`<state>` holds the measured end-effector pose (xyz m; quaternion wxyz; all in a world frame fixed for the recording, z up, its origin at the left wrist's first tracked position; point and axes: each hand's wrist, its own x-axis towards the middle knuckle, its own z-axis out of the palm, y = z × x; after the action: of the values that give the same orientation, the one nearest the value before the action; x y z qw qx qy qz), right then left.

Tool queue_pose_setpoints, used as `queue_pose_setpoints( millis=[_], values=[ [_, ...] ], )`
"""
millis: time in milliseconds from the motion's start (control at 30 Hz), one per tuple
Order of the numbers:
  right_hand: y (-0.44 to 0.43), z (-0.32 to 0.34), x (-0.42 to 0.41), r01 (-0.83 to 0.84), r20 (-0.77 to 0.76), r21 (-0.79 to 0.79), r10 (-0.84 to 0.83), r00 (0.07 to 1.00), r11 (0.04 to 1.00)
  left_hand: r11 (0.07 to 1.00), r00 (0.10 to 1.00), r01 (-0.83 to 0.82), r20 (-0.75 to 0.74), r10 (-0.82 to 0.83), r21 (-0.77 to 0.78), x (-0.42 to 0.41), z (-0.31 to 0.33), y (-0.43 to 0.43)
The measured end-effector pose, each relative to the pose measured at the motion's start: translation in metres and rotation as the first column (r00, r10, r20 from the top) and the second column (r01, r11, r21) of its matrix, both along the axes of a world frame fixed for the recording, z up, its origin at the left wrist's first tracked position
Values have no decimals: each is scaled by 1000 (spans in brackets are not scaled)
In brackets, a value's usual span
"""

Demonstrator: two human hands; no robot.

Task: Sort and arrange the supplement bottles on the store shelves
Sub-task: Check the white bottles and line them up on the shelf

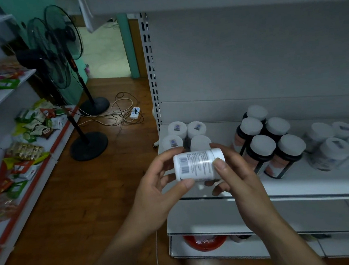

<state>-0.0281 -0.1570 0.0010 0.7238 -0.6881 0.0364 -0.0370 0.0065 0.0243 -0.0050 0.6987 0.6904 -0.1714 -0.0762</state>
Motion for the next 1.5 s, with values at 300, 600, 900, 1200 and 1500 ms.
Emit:
queue_pose_setpoints(
  millis=[300, 600, 900, 1200, 1500],
  values=[
    [1, 0, 1, -5, -12, 11, 6, 1000, 1000, 1000, 1000, 11, -15, -10, 16, -1, -4, 2],
    [0, -1, 2, -7, 0, 12, 7, 1000, 1000, 998, 993, -44, -109, 38, -51, -1, 0, -5],
    [4, -4, 8, 82, -76, 82, -76, 994, 993, 993, 998, -69, -9, 70, 94, 2, -13, 0],
    [3, -3, 10, 36, -17, 24, -36, 999, 999, 998, 994, -62, -85, 62, 9, 5, -12, 0],
    [2, -3, 11, -17, 1, 23, 17, 1000, 1000, 997, 995, -52, -83, 48, -53, 6, -6, -2]
  ],
)
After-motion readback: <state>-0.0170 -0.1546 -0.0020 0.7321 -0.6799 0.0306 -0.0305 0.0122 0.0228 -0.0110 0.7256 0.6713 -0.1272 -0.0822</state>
